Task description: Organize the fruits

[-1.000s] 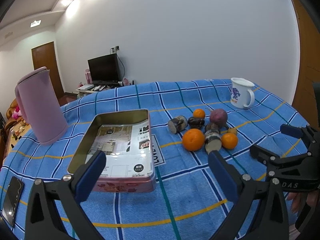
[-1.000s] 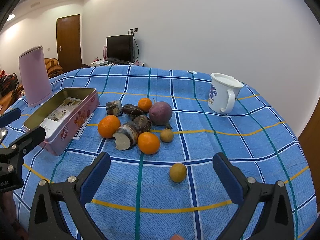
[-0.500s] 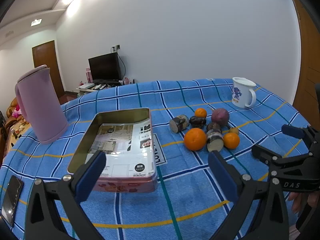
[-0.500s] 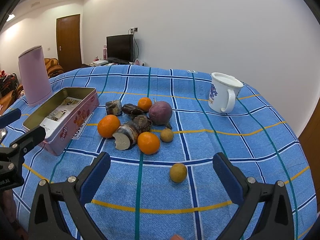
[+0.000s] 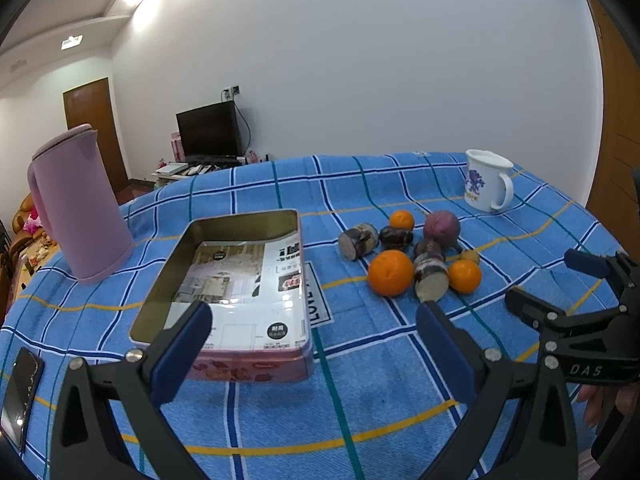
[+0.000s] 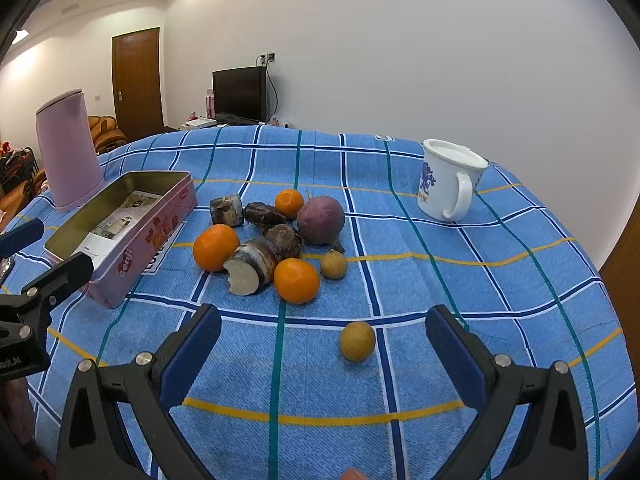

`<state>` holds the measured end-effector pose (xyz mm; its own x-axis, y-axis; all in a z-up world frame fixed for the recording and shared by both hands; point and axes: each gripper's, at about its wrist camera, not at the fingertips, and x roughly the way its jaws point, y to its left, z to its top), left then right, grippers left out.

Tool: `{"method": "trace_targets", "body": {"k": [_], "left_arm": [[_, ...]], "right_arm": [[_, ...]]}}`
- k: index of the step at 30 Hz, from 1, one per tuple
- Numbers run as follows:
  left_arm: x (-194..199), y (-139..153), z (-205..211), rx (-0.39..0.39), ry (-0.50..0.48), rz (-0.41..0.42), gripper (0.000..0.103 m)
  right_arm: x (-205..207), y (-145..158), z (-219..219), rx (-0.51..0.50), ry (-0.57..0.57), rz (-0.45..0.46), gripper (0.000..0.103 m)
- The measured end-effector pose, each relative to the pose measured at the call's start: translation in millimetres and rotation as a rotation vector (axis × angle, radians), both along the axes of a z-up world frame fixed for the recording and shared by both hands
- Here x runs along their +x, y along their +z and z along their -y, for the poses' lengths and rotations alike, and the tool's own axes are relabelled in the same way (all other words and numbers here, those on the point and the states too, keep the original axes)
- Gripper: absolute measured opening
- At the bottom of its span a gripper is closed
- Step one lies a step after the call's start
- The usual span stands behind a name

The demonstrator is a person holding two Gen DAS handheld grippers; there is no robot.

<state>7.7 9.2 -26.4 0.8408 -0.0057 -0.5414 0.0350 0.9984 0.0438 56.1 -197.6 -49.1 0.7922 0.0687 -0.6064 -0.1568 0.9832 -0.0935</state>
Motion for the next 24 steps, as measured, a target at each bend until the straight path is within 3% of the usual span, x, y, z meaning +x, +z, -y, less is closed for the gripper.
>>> {"method": "trace_targets", "body": {"k": [13,16,20,24], "left_arm": [[4,-12,0,-0.021,-0.014,-0.038,0.103],[8,-14,2,-0.055,-0.032,-0.055,0.103],[10,-16,15,-0.042,-0.069,-0.066,0.103],[12,-14,21,-0.028,-0.082,-0.064,0.103]], "right_arm": [[-6,-9,27,-0.037,-0.037,-0.010,0.102],[-2,-15,39,-0.001,-0.057,-0.047,0.102],[8,-23,40,0.031,-0.048,-0.081,0.102],[18,-31,35,0.045,-0.024,-0.118,0.094]]}}
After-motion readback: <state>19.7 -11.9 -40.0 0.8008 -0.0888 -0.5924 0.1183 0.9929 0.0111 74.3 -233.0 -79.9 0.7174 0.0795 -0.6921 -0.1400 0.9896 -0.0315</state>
